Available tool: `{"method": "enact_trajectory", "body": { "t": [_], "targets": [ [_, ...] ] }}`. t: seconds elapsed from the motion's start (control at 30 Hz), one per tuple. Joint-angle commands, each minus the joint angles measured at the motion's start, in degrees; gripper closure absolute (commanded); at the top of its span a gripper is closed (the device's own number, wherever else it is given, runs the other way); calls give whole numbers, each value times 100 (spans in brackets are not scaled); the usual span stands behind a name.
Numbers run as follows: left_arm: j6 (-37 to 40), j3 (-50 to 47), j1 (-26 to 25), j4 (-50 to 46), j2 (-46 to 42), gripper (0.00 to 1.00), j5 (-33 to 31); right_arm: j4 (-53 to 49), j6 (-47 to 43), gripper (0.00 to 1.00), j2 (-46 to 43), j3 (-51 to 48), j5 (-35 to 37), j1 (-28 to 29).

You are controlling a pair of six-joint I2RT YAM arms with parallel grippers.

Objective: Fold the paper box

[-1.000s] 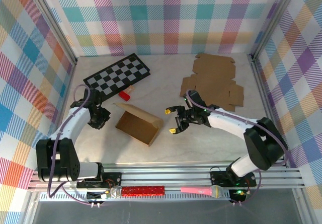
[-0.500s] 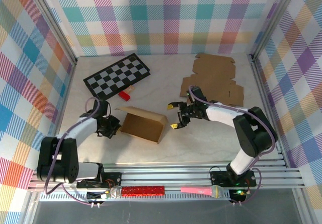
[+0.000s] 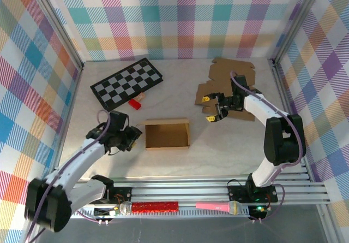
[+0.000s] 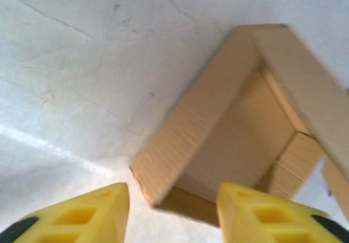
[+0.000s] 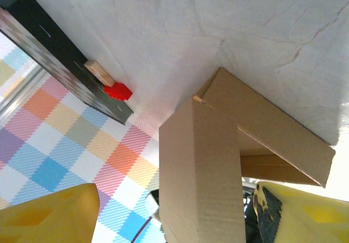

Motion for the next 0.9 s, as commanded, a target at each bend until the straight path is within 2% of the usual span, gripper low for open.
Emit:
{"method": "enact_trajectory", "body": {
  "t": [0.0, 0.1, 0.23, 0.37, 0.47, 0.6, 0.87],
  "targets": [
    [578, 535, 295, -1375, -337, 50, -353, -393, -442, 27, 124, 140, -281, 102],
    [935, 978, 900, -1324, -160, 44, -301, -306, -369, 29, 209, 197, -322, 142],
    [1247, 1415, 1426, -501, 711, 39, 19, -354, -387, 30, 428, 389, -400, 318],
    [1454, 1767, 1429, 171, 1787, 39, 479, -239, -280, 30, 600, 442, -496, 550],
    [1401, 1815, 1315, 503, 2202, 39, 791, -123, -148, 30, 636, 428, -459, 694],
    [1278, 1760, 981, 729, 2389, 38, 894, 125, 93, 30, 628, 336, -454, 878],
    [1205, 1867, 789, 976, 2623, 41, 902, 157, 102, 32, 698, 344, -431, 960]
  ]
}}
